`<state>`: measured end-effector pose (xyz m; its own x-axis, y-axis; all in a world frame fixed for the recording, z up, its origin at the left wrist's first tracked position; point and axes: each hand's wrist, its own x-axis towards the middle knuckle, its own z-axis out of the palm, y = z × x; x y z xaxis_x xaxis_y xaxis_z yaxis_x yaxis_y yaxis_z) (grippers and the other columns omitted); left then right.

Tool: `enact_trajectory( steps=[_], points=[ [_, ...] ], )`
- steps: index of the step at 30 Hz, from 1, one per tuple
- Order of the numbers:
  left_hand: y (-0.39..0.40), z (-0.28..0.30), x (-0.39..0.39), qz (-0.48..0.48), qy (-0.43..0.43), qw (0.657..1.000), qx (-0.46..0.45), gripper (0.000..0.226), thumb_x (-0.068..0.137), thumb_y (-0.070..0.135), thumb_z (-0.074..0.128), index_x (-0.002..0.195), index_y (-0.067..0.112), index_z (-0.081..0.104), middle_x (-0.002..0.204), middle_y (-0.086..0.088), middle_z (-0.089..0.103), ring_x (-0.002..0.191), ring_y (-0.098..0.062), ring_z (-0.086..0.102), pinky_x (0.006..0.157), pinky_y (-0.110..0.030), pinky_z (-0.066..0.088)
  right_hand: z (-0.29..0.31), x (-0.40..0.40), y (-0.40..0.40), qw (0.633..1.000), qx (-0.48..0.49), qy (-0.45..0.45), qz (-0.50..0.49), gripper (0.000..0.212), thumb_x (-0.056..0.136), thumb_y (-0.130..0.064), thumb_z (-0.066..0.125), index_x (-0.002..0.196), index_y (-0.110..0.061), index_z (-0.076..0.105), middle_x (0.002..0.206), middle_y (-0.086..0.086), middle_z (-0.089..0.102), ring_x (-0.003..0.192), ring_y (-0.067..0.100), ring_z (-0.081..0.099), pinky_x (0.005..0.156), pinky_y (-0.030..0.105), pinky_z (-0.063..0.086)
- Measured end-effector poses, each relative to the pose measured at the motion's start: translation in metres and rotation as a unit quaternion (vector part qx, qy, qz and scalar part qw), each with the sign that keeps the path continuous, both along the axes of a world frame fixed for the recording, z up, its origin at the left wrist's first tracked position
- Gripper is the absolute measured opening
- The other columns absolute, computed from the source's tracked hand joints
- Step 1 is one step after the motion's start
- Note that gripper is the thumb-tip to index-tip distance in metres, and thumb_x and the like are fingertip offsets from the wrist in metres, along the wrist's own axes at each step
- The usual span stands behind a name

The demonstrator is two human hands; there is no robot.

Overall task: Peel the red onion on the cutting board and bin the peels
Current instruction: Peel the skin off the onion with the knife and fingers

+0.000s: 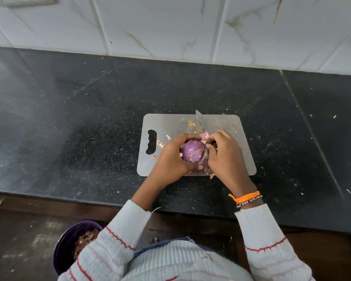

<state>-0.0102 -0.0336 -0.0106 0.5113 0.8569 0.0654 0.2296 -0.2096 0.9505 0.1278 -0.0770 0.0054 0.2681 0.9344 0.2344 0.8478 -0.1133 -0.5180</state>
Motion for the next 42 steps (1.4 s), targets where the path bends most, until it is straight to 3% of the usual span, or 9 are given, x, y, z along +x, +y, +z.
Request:
enact_trajectory(
  steps=[4, 7, 9, 11, 15, 20, 26, 36, 42],
  points=[
    [0.001, 0.002, -0.002, -0.027, -0.036, 0.996, -0.078, 0.064, 0.057, -0.003, 0.084, 0.11, 0.023, 0.058, 0.109, 0.014, 0.06, 0.093, 0.003, 0.059, 0.077, -0.023, 0.054, 0.0, 0.006, 0.001, 0.999, -0.007, 0.038, -0.005, 0.009, 0.092, -0.009, 0.049, 0.098, -0.007, 0.057, 0.095, -0.005, 0.046, 0.087, 0.008, 0.046, 0.069, 0.017, 0.036],
    [0.0, 0.002, -0.002, -0.049, -0.058, 0.991, -0.109, 0.064, 0.059, -0.006, 0.082, 0.111, 0.021, 0.057, 0.114, 0.008, 0.059, 0.105, -0.013, 0.059, 0.083, -0.036, 0.056, -0.001, 0.015, 0.002, 0.996, 0.013, 0.084, -0.036, 0.009, 0.092, -0.007, 0.051, 0.097, -0.006, 0.058, 0.096, -0.002, 0.051, 0.087, 0.008, 0.048, 0.064, 0.007, 0.035],
    [-0.002, 0.002, -0.002, -0.047, -0.071, 0.989, -0.123, 0.064, 0.06, -0.006, 0.081, 0.113, 0.019, 0.055, 0.117, 0.005, 0.057, 0.108, -0.02, 0.058, 0.082, -0.038, 0.057, -0.005, 0.019, 0.001, 0.992, 0.017, 0.114, -0.061, 0.01, 0.092, -0.008, 0.05, 0.098, -0.006, 0.058, 0.098, 0.002, 0.058, 0.088, 0.01, 0.051, 0.068, 0.013, 0.038],
    [-0.001, 0.002, -0.001, -0.04, -0.079, 0.988, -0.131, 0.065, 0.061, -0.006, 0.081, 0.115, 0.019, 0.055, 0.119, 0.003, 0.056, 0.107, -0.021, 0.058, 0.08, -0.038, 0.057, -0.006, 0.021, -0.001, 0.988, 0.019, 0.133, -0.071, 0.013, 0.094, -0.011, 0.049, 0.099, -0.007, 0.06, 0.098, 0.004, 0.061, 0.089, 0.013, 0.055, 0.07, 0.02, 0.041],
    [0.0, 0.002, -0.002, -0.014, -0.071, 0.99, -0.122, 0.068, 0.06, -0.004, 0.083, 0.117, 0.02, 0.055, 0.116, 0.005, 0.06, 0.101, -0.014, 0.059, 0.076, -0.027, 0.056, 0.008, 0.018, -0.005, 0.99, 0.063, 0.126, 0.011, 0.012, 0.087, -0.003, 0.057, 0.09, -0.007, 0.068, 0.089, -0.001, 0.063, 0.081, 0.004, 0.055, 0.069, 0.003, 0.041],
    [0.0, 0.001, -0.004, -0.019, -0.085, 0.983, -0.16, 0.064, 0.065, -0.005, 0.078, 0.12, 0.015, 0.054, 0.111, 0.003, 0.063, 0.089, 0.001, 0.063, 0.072, -0.015, 0.05, 0.013, 0.019, -0.006, 0.991, 0.042, 0.088, 0.088, 0.017, 0.083, 0.001, 0.062, 0.092, -0.009, 0.072, 0.089, -0.005, 0.063, 0.081, -0.001, 0.056, 0.074, 0.0, 0.041],
    [0.005, -0.005, -0.004, -0.013, -0.141, 0.955, -0.261, 0.052, 0.077, -0.007, 0.066, 0.124, 0.009, 0.051, 0.112, -0.009, 0.061, 0.105, -0.021, 0.058, 0.075, -0.026, 0.057, 0.016, 0.026, -0.008, 0.987, 0.042, 0.119, 0.102, 0.016, 0.079, 0.002, 0.066, 0.089, -0.009, 0.073, 0.087, -0.005, 0.064, 0.082, -0.003, 0.057, 0.075, 0.001, 0.042],
    [0.005, -0.009, -0.002, -0.037, -0.187, 0.932, -0.31, 0.051, 0.066, 0.006, 0.059, 0.116, 0.011, 0.054, 0.105, -0.007, 0.062, 0.096, -0.017, 0.061, 0.08, -0.033, 0.054, 0.013, 0.024, -0.006, 0.982, -0.022, 0.122, 0.143, 0.011, 0.09, -0.003, 0.053, 0.091, -0.014, 0.058, 0.093, -0.004, 0.051, 0.084, -0.004, 0.049, 0.068, 0.0, 0.037],
    [0.005, -0.006, -0.003, -0.045, -0.142, 0.965, -0.216, 0.056, 0.063, -0.001, 0.065, 0.115, 0.016, 0.056, 0.107, -0.003, 0.062, 0.098, -0.011, 0.059, 0.084, -0.029, 0.054, -0.001, 0.019, -0.003, 0.989, -0.061, 0.061, 0.119, 0.01, 0.098, -0.012, 0.038, 0.101, -0.011, 0.047, 0.102, -0.002, 0.045, 0.09, 0.015, 0.049, 0.075, 0.029, 0.04]
  ],
)
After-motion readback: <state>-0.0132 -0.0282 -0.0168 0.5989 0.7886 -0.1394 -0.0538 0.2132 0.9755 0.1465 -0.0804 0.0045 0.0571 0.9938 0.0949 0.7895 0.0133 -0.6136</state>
